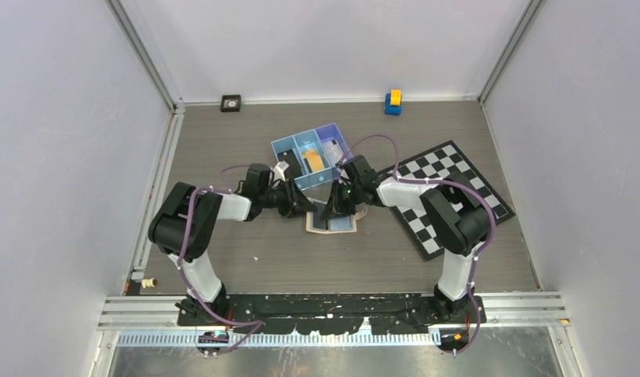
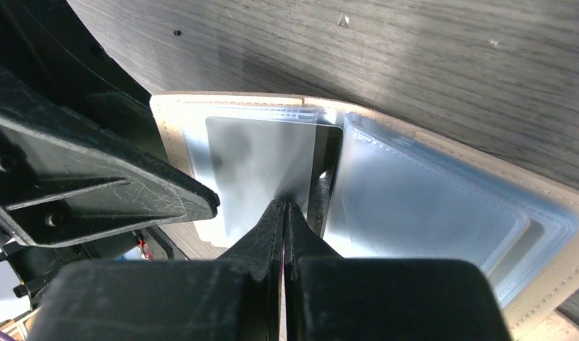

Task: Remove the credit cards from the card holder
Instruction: Remove the credit card from the card holder.

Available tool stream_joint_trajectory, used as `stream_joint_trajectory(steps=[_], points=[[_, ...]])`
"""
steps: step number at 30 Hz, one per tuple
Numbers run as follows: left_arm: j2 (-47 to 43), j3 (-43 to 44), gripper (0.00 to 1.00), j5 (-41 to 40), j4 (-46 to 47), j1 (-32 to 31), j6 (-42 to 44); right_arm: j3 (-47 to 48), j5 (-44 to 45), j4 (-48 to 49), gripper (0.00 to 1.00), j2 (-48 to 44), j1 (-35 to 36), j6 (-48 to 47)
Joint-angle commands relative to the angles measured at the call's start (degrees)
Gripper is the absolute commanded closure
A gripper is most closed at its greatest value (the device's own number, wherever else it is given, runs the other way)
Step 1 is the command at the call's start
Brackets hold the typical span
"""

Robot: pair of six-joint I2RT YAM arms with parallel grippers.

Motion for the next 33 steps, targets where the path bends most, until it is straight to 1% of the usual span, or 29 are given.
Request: stream_joint_trajectory(steps=[1,3,5,9,12,14,15,17,19,20,24,29,33], points=[[0.3,2.2,0.75,2.0,1.4,-0.4,0.7,-1.0,3.5,-0.8,0.95,-3.8,0.6,-1.8],[0.5,2.3,0.84,2.0,1.3,-0.4,0.8,-1.6,4.7,-0.8,0.92,-5.1,0.4,-1.8],[0.8,2.5,0.9,2.2,1.3,-0.4,0.7,-2.2,5.4,-0.6,0.9,-5.9,0.0,-1.6],[0.6,2.4,0.92,2.3,1.3,-0.4,0.8,-3.8,4.9,1.3,0.89,-6.8,-1.4,0.0],[0.4,2.5,1.0,2.3,1.2,-0.4,0.8,-4.4,4.7,1.8,0.89,-7.4,-2.0,0.4],[0.5,2.4,1.0,3.0,2.0,-0.4,0.2,-4.9,4.7,2.4,0.87,-8.0,-2.3,0.7],[0.6,2.0,1.0,3.5,3.4,-0.4,-0.7,-5.3,4.4,2.8,0.83,-8.5,-2.5,0.9],[1.1,1.1,1.0,5.0,8.3,-0.4,-3.1,-6.6,3.7,4.4,0.69,-10.0,-3.0,1.6],[1.5,0.7,1.0,6.0,11.5,-0.3,-4.8,-7.8,2.9,6.7,0.6,-11.8,-3.5,2.1],[1.7,0.6,1.0,6.4,12.6,-0.2,-5.5,-8.2,2.5,7.0,0.58,-12.4,-3.6,2.1],[1.7,-1.2,1.0,7.7,20.5,0.5,-9.5,-9.8,0.4,9.1,0.57,-14.4,-4.7,3.8],[2.2,-3.2,1.0,9.5,32.4,1.0,-15.8,-13.1,-4.8,16.8,0.57,-15.5,-7.9,8.4],[3.8,-4.2,1.0,10.4,41.7,1.5,-21.0,-14.4,-6.6,19.3,0.57,-16.5,-8.9,10.0]])
